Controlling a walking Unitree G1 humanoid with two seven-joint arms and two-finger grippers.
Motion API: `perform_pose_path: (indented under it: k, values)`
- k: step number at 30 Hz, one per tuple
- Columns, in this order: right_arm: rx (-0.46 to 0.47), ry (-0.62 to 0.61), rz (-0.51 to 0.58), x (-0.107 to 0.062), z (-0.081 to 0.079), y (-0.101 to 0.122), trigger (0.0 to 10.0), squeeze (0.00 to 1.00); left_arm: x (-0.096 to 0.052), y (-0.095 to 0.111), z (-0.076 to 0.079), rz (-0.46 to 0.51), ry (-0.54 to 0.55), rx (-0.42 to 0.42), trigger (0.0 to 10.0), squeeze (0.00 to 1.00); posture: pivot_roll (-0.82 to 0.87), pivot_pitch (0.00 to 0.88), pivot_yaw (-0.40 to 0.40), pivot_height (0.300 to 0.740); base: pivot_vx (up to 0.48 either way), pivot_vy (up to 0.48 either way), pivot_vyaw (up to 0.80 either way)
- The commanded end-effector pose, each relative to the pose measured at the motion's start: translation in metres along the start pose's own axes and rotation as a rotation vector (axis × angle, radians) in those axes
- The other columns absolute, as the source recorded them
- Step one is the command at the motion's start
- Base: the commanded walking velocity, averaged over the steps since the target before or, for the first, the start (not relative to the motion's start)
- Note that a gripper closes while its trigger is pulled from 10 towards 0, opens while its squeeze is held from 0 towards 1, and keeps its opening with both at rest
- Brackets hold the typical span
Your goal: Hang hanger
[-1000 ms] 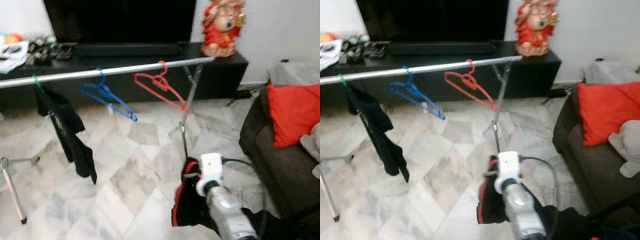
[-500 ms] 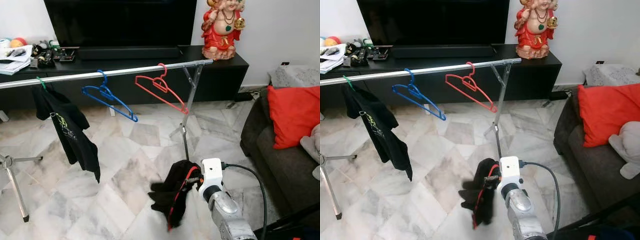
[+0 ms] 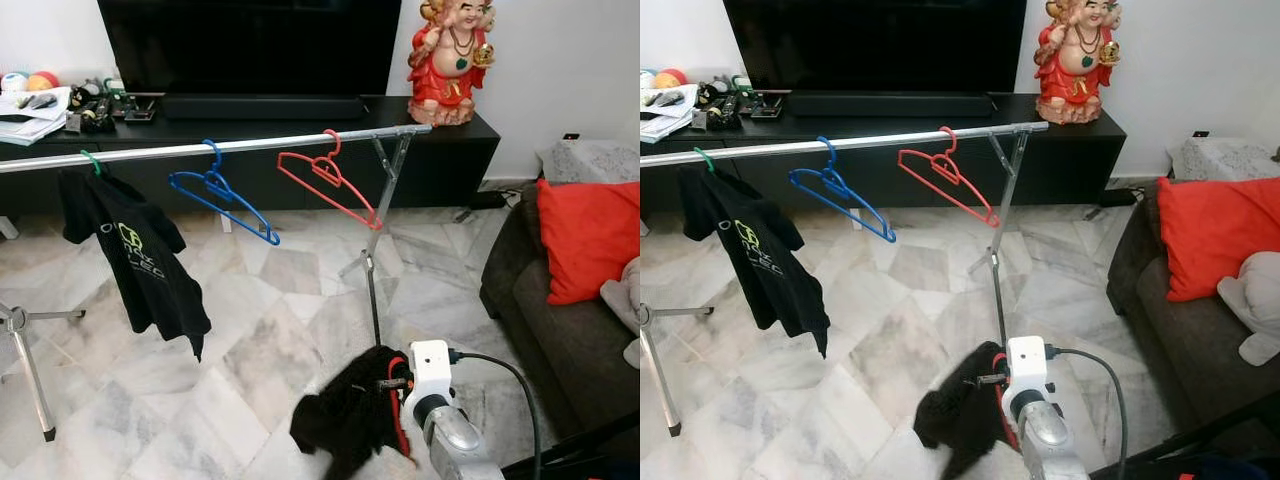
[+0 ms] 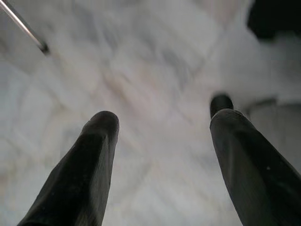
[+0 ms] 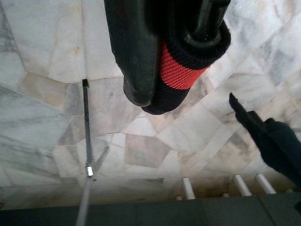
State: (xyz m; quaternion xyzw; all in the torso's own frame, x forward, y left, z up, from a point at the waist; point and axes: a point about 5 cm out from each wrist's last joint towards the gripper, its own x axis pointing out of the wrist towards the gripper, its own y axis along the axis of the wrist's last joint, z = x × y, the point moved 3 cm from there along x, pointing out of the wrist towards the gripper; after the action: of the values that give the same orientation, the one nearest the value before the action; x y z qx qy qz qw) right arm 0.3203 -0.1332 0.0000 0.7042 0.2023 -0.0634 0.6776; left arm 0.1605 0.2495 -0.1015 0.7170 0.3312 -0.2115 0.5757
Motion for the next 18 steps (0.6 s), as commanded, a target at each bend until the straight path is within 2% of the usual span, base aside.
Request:
perform_pose_path:
  k: [1, 3, 5, 6, 7, 9, 10, 11, 12, 14, 18]
  values:
    - [0.016, -0.032, 0.019, -0.001, 0.005, 0.0, 10.0, 0.0, 0.007, 0.034, -0.001, 0.15, 0.011, 0.05, 10.0, 0.0, 0.03, 0.037, 0.01, 0.74, 0.0, 0.0, 0.0]
    - [0.025, -0.045, 0.022, -0.001, 0.007, 0.0, 10.0, 0.0, 0.014, 0.082, 0.0, 0.316, 0.016, 0.069, 10.0, 0.0, 0.03, 0.033, 0.012, 0.74, 0.0, 0.0, 0.0]
    - [0.027, -0.061, 0.04, -0.001, 0.009, 0.001, 10.0, 0.0, 0.013, 0.125, -0.004, 0.454, 0.02, 0.055, 10.0, 0.0, 0.03, 0.026, 0.018, 0.74, 0.0, 0.0, 0.0]
    - [0.023, -0.083, 0.08, -0.002, 0.012, 0.007, 10.0, 0.0, -0.015, 0.178, -0.009, 0.834, 0.043, 0.179, 10.0, 0.0, 0.02, 0.022, 0.02, 0.74, 0.0, 0.0, 0.0]
    - [0.034, -0.103, 0.122, -0.002, 0.015, 0.015, 10.0, 0.0, -0.03, 0.187, -0.006, 0.971, 0.014, 0.207, 10.0, 0.0, 0.02, 0.017, 0.023, 0.74, 0.0, 0.0, 0.0]
    - [0.051, -0.114, 0.146, -0.003, 0.016, 0.018, 10.0, 0.0, -0.034, 0.186, -0.004, 0.991, -0.003, 0.207, 10.0, 0.0, 0.02, 0.012, 0.024, 0.74, 0.0, 0.0, 0.0]
    - [0.059, -0.13, 0.174, -0.004, 0.019, 0.023, 10.0, 0.0, -0.016, 0.177, -0.003, 0.794, -0.027, 0.103, 10.0, 0.0, 0.02, 0.008, 0.025, 0.74, 0.0, 0.0, 0.0]
    - [0.059, -0.13, 0.174, -0.004, 0.019, 0.023, 10.0, 0.0, -0.016, 0.177, -0.003, 0.794, -0.027, 0.103, 10.0, 0.0, 0.02, 0.008, 0.025, 0.74, 0.0, 0.0, 0.0]
    - [0.062, -0.134, 0.188, -0.004, 0.02, 0.026, 10.0, 0.0, -0.014, 0.175, 0.0, 0.749, -0.047, 0.061, 10.0, 0.0, 0.01, 0.006, 0.025, 0.74, 0.0, 0.0, 0.0]
    - [0.049, -0.139, 0.214, -0.005, 0.022, 0.03, 10.0, 0.0, -0.025, 0.178, 0.01, 0.762, -0.065, 0.012, 10.0, 0.0, 0.01, 0.0, 0.022, 0.74, 0.0, 0.0, 0.0]
    - [0.064, -0.158, 0.262, -0.009, 0.025, 0.036, 10.0, 0.0, -0.036, 0.172, 0.021, 0.781, -0.089, -0.044, 10.0, 0.0, 0.02, 0.0, 0.011, 0.74, 0.0, 0.0, 0.0]
